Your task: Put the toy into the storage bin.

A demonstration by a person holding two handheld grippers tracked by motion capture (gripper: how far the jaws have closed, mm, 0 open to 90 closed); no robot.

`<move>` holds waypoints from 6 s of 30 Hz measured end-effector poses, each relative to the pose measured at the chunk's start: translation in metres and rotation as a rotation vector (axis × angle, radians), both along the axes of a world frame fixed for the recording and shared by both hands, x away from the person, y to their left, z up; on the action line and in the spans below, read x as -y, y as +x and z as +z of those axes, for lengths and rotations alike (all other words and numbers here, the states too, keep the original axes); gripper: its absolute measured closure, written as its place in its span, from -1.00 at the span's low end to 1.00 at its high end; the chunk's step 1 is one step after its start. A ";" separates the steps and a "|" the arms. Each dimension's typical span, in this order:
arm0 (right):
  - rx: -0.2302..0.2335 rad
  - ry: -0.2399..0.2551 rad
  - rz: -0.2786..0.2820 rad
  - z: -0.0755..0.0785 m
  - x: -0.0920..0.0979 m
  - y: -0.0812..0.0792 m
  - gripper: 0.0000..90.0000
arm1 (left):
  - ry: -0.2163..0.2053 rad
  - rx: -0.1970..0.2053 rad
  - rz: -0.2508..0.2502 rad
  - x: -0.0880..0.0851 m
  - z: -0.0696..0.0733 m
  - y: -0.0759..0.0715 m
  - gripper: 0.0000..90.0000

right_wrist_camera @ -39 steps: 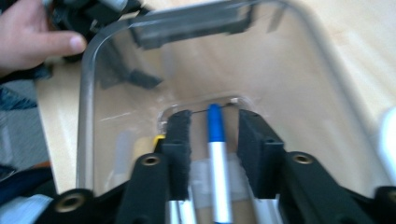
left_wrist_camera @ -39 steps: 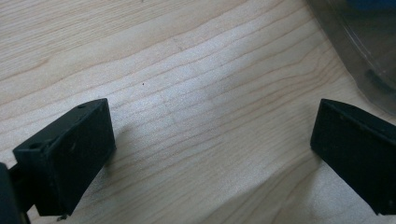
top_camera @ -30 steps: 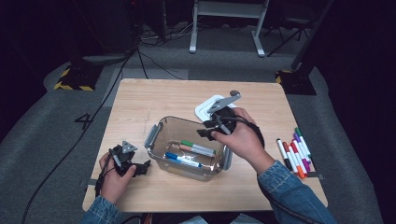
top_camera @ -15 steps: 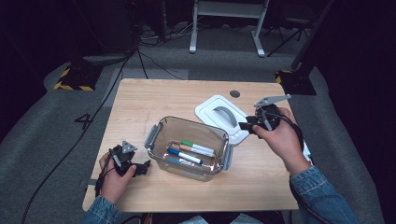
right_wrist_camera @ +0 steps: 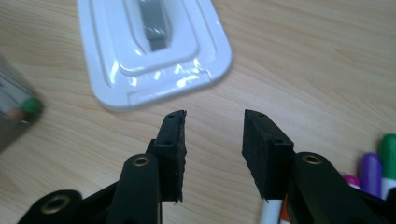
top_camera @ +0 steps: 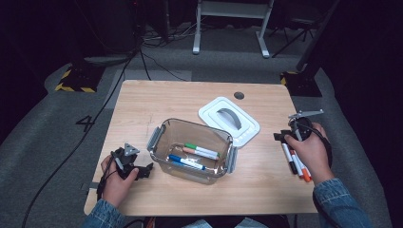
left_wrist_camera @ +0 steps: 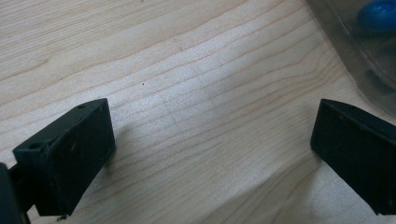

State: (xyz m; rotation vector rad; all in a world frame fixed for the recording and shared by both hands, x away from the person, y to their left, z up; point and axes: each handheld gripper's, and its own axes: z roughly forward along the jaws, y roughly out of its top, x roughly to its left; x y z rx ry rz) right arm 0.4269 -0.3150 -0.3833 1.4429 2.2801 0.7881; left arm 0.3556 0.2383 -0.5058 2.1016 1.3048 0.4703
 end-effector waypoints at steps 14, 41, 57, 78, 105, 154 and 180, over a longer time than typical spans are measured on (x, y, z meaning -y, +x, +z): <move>-0.108 -0.047 -0.123 -0.051 0.040 0.002 0.37 | 0.000 0.000 0.000 0.000 0.000 0.000 -1.00; -0.218 -0.087 -0.192 -0.083 0.029 0.017 0.71 | 0.000 0.000 0.000 0.000 0.000 0.000 -1.00; -0.164 -0.029 -0.168 -0.051 0.021 0.013 0.72 | -0.001 0.002 0.001 0.000 0.000 0.000 -1.00; -0.008 0.050 0.024 0.032 -0.032 -0.001 0.71 | -0.002 0.002 0.001 0.000 0.000 0.000 -1.00; 0.052 0.081 0.375 0.087 -0.150 -0.022 0.71 | 0.001 0.004 0.001 0.000 0.000 0.001 -1.00; -0.106 -0.012 0.788 0.000 -0.304 -0.024 0.71 | 0.000 0.004 0.001 0.000 0.000 0.001 -1.00; -0.224 -0.081 0.846 -0.044 -0.317 -0.013 0.35 | 0.000 0.004 0.000 0.000 0.000 0.001 -1.00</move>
